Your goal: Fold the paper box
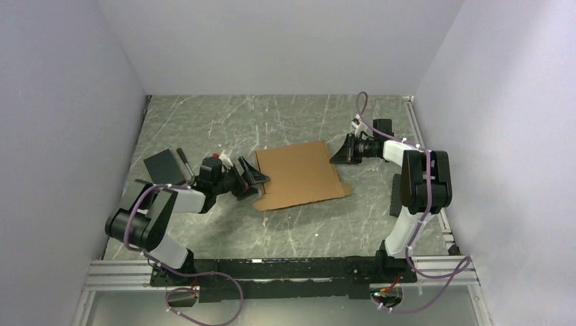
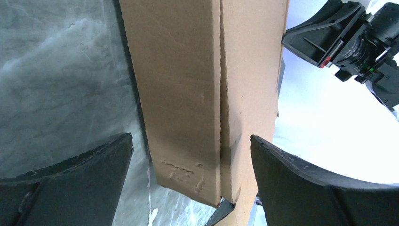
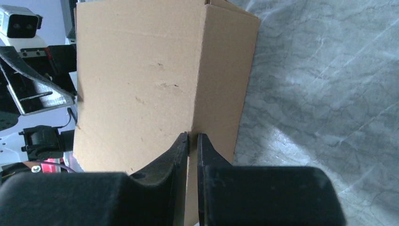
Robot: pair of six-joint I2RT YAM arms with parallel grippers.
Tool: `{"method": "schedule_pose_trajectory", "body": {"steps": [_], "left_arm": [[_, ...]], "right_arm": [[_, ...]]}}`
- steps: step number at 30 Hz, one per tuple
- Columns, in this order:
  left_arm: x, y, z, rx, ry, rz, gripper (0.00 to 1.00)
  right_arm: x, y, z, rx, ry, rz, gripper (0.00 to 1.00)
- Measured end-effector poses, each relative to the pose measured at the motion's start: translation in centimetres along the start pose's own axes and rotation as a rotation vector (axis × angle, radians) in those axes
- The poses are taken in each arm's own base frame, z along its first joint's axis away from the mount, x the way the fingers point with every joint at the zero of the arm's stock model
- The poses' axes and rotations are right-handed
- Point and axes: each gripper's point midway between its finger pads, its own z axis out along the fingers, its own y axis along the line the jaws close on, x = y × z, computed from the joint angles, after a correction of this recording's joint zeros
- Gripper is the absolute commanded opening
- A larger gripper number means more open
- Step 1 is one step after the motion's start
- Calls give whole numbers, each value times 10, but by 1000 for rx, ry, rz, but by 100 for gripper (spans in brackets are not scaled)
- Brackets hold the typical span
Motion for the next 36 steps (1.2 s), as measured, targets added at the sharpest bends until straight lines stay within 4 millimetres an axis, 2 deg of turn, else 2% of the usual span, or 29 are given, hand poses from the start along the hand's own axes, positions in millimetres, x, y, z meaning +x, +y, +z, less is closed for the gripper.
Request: {"method": "schedule_pose_trajectory", "body": {"steps": [14,22,31,36], "left_arm": [[-2,-8,8,75,1,-54,99],[2,-4,13,104,3,-105,94],[-3,-14,12,151,-17,-137,88],[-4,-12,15,159,-19,-165,79]], "right_arm": [[0,-1,0,-5,9,20,4],[0,-2,0,-6,10,27,4],[0,-3,-1,-4,9,31,4],[0,-3,-1,-4,8,32,5]]}}
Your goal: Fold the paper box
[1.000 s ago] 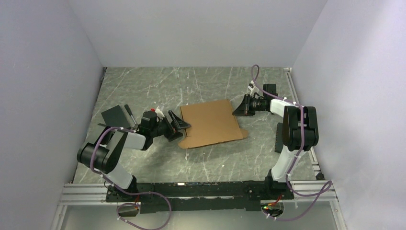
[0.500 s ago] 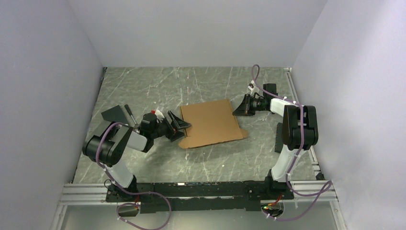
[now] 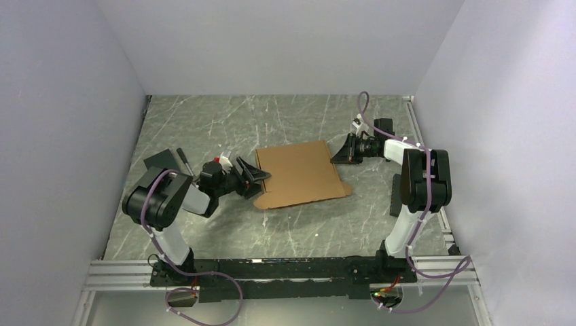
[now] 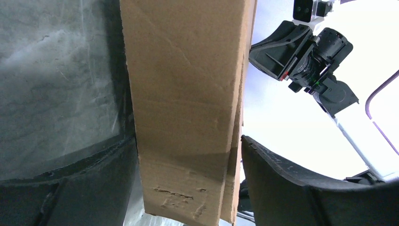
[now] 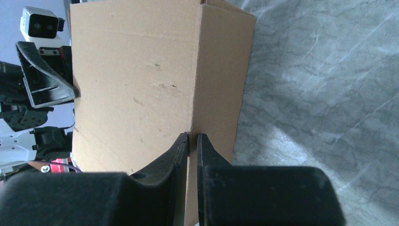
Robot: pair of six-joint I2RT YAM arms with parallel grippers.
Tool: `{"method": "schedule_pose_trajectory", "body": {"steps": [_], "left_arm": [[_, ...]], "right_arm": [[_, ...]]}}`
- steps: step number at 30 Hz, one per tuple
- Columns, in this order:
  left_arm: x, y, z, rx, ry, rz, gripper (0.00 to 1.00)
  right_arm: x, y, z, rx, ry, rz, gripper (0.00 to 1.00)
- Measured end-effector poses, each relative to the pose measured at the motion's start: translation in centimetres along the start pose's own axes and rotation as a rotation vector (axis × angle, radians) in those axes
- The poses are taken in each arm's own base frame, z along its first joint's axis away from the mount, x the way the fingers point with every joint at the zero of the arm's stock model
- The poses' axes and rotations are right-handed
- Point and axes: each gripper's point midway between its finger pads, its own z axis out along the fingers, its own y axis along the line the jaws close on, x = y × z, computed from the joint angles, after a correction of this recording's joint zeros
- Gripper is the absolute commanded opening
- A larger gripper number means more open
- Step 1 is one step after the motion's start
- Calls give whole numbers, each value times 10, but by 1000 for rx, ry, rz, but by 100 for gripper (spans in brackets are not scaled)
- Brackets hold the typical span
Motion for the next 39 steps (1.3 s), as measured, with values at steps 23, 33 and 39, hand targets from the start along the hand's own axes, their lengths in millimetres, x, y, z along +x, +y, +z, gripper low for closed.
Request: {"method": "schedule_pose_trajectory", "body": {"steps": [23,33,39], "left_arm": [[5,-11,-10,-58,2,-68,37],[-1,-42,-23,-179,1,-175,34],[-3,-62,-37,-236,-22,-264,32]], "right_arm": [[-29,43,-56,108,-109,-422,77],[48,168,-62,-169,-59,-1329,99],[77,182,-46,-253,27,-1556,99]]}}
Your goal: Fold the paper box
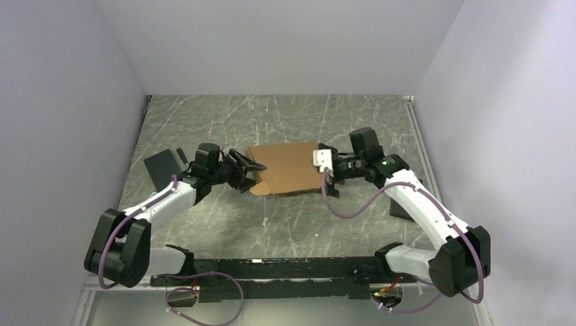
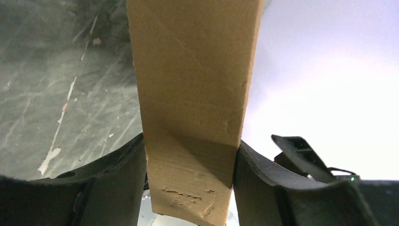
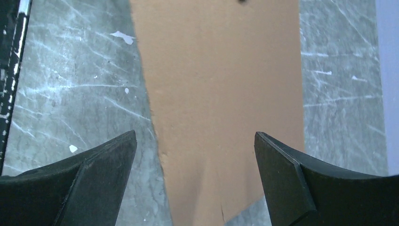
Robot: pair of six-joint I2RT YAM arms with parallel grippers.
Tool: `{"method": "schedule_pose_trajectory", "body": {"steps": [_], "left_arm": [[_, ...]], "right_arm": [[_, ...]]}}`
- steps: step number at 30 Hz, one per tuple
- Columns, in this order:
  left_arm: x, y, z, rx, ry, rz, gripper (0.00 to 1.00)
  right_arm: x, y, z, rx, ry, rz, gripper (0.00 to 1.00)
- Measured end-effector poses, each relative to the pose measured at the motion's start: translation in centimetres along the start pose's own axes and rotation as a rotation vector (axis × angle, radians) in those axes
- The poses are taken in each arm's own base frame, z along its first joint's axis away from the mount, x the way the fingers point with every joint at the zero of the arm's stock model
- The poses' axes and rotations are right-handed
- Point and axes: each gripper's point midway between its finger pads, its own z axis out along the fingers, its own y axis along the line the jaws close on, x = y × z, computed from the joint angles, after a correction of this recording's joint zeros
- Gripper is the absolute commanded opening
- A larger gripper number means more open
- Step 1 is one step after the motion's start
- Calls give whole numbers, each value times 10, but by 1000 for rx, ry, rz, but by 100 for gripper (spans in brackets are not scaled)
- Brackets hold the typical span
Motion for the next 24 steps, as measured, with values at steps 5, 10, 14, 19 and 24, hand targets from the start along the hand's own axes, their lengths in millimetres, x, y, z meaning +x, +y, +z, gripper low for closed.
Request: {"method": "schedule_pose_trajectory", "body": {"steps": [5,10,14,19,24], "left_arm": [[1,-6,-3,-28,10,-89,32],[1,-11,-5,-39,16,-152,32],[1,-13,-4,-47,19,-181,32],[2,-14,-4,-49,25,-211,32],[0,-14,-2,-49,26,-234,32]], "right_arm": [[-4,10,17,-30,61,-109,99],[-3,17,38,-1,111,-216,100],[18,15,47,61,180,-256,100],[25,4,55,163,211,-308,99],[27,-7,63,251,225,-348,96]]}}
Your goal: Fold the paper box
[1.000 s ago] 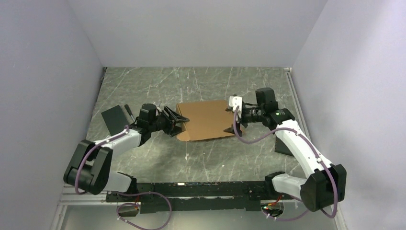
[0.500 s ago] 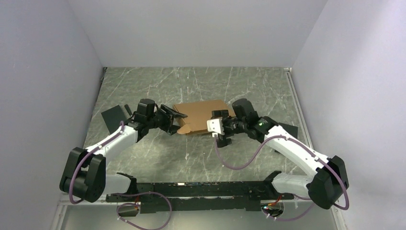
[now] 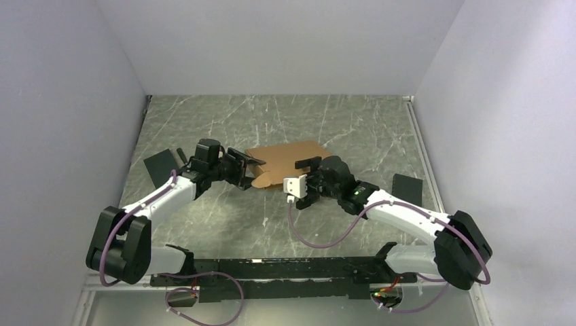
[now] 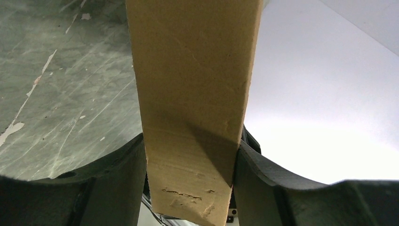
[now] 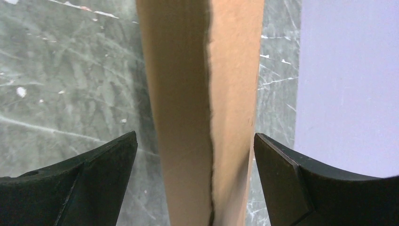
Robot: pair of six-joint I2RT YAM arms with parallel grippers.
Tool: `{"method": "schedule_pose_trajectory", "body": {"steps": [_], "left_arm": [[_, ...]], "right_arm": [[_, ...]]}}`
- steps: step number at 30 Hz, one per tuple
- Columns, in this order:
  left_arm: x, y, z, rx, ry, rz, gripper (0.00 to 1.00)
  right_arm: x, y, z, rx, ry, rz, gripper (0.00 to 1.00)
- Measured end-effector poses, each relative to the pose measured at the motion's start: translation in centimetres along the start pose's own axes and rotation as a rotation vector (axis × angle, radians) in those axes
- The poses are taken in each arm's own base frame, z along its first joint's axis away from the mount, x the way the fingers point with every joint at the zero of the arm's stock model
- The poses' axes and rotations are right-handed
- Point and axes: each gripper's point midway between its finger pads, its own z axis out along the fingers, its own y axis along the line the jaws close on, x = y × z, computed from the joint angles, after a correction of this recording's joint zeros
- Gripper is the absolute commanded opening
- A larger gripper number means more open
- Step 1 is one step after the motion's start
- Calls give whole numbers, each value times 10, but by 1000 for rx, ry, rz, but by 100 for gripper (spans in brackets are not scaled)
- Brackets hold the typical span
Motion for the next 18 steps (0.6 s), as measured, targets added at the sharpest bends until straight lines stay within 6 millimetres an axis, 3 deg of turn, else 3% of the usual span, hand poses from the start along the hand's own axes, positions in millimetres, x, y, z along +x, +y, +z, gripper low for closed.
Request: {"method": "schedule_pose_trajectory", "body": {"steps": [8,14,18], "left_arm": [[2,-2,0,7,11,2,35],[2,-8,-1,31,16,-6,40],[2,-11,-1,47,18,-7,58]], "right_arm": [[3,-13,9,97,16,-22,80],[5,-16,10,111,26,-18,60],[6,-17,9,116,31,-17,54]]}}
